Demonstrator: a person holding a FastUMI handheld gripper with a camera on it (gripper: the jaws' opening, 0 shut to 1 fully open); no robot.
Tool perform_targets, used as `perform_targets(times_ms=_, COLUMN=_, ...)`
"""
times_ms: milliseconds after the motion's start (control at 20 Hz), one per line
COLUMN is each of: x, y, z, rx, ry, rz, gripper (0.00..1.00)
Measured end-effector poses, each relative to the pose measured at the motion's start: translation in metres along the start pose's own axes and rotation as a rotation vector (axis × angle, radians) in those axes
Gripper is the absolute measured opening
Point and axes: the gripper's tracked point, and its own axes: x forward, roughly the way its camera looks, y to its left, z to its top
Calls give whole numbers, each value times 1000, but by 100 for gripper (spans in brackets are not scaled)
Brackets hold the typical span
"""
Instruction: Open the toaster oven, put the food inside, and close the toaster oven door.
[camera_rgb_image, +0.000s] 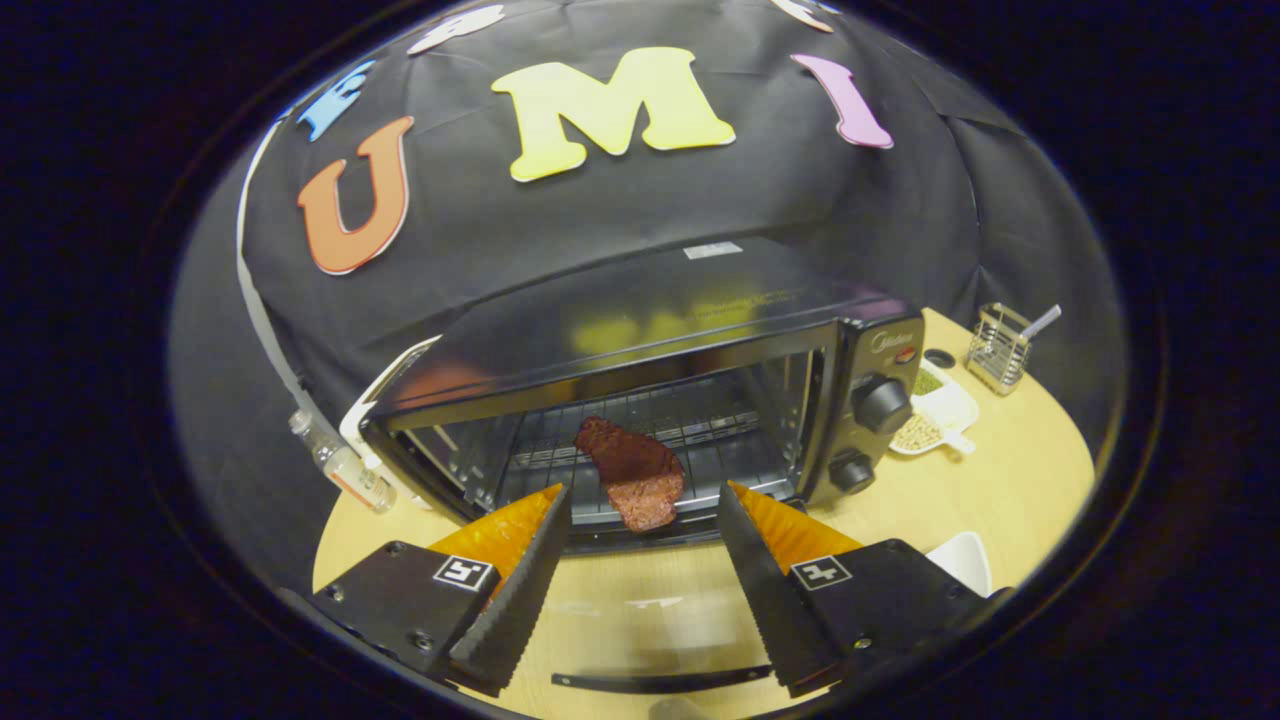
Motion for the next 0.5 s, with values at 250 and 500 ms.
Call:
perform_targets(times_ms=250, x=-50, y=-8, z=5, rx=-101, ry=9, rz=8, gripper=94)
perform_targets(times_ms=500, x=-92, y=-17, z=-10, rx=-191, ry=40, rz=24, gripper=94)
